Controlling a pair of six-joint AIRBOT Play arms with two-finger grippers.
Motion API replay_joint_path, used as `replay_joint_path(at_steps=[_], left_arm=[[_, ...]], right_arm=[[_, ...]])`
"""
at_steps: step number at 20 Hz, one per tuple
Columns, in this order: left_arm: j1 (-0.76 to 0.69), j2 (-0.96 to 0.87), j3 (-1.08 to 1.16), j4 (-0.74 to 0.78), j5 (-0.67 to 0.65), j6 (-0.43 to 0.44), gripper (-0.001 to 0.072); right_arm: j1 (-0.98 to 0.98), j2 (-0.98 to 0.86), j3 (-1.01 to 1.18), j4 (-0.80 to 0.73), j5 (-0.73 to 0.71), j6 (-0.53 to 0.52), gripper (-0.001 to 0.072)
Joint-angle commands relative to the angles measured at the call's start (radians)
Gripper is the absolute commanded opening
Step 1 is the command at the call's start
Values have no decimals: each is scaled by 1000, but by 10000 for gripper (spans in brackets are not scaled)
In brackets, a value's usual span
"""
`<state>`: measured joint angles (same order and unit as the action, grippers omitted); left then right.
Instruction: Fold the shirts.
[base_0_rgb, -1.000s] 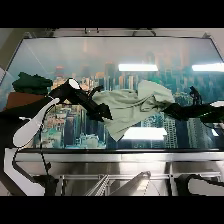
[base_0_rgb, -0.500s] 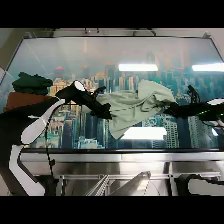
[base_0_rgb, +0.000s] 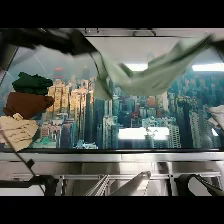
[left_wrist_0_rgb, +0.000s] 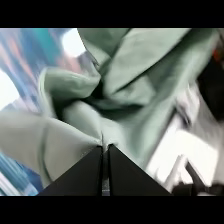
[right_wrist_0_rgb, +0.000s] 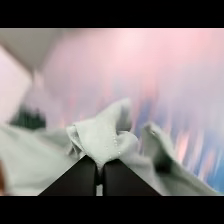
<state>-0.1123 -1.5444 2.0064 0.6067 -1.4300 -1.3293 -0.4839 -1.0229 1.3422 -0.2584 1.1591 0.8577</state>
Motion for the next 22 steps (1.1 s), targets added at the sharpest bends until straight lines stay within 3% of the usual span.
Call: replay_joint_path(at_steps=[1,6,10,13,16,20,22], left_arm=[[188,211,129,-5,23,-56,18],[455,438,-193,-16,-4,-55,18],[558,469,-235,-356,-9,62,18],[539,409,-180,-395,-90,60,18],[444,304,-178,-328,-135,60,18],[282,110,-188,-43,-175,56,18],[239,11,-254,66,-130,60,18]], right_arm=[[-129,177,243,69,-184,26,21],[-174,246,270,-26,-193,81,21],[-174,259,278,-26,-237,32,21],[-164,218,278,37,-230,-11,21],[-18,85,278,25,-160,-48,22],[241,-189,277,-243,-147,-37,23],[317,-353,277,-310,-183,-20,22]])
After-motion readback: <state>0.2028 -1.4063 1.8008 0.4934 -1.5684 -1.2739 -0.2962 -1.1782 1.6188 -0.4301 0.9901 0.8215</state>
